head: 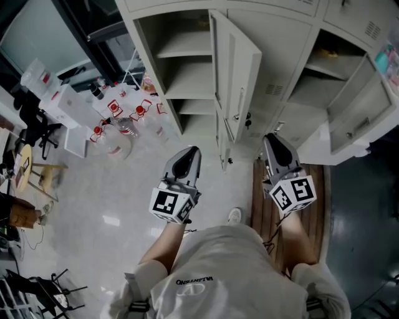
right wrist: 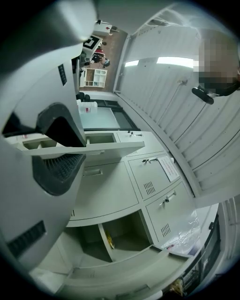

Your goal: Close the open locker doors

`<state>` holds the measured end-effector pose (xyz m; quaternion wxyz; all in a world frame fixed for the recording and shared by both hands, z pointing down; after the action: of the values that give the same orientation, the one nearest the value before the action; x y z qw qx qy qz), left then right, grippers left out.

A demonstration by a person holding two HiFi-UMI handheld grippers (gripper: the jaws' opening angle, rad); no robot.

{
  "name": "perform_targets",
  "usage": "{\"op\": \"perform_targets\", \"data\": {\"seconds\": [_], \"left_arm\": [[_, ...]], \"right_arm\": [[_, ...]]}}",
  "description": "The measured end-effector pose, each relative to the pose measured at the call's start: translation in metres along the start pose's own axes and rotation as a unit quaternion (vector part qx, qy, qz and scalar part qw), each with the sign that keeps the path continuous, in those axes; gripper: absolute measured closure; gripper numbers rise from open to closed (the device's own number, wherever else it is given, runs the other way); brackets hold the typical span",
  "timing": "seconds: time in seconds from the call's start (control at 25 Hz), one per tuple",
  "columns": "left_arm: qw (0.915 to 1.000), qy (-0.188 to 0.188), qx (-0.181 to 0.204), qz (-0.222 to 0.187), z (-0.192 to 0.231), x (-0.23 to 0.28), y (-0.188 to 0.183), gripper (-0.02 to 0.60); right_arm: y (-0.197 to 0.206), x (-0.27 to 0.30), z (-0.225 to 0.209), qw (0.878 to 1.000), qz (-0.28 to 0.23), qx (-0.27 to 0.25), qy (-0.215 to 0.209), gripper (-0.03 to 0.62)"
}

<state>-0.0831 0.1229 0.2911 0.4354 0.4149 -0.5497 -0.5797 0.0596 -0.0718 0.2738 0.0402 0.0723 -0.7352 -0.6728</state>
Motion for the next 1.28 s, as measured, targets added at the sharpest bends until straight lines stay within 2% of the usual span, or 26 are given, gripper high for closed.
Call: {"op": "perform_targets", "data": {"seconds": [0.16, 0.48, 0.96, 1.28], "left_arm": [[1.0000, -0.007, 0.005, -0.003, -0.002, 0.021, 0.001, 0.580], [0.9996, -0.027, 0.010, -0.006, -0.012, 0.049, -0.001, 0.580], [0.9996, -0.027, -0.007, 0.003, -0.012, 0.070, 0.009, 0.569], [0.9999, 0.005, -0.008, 0.011, 0.003, 0.071, 0.005, 0.565]], "right_arm": [[-0.001, 0.018, -0.016, 0.999, -0.007, 0.005, -0.046, 0.533], [0.000, 0.045, -0.030, 0.992, 0.012, -0.007, -0.125, 0.513], [0.010, 0.079, -0.027, 0.987, 0.021, -0.008, -0.161, 0.479], [0.005, 0.089, -0.018, 0.984, 0.004, -0.009, -0.177, 0.447]]}}
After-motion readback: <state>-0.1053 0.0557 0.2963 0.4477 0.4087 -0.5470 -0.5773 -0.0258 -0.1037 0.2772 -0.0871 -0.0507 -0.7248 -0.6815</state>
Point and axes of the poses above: the fingertips, and each gripper's own axes: x forward along the fingers, z to its left, y out of its underside, the point moved 5 cm from there along -x, backward along the fingers, and after that the axes turned 5 degrees about z, right-handed, at the moved point
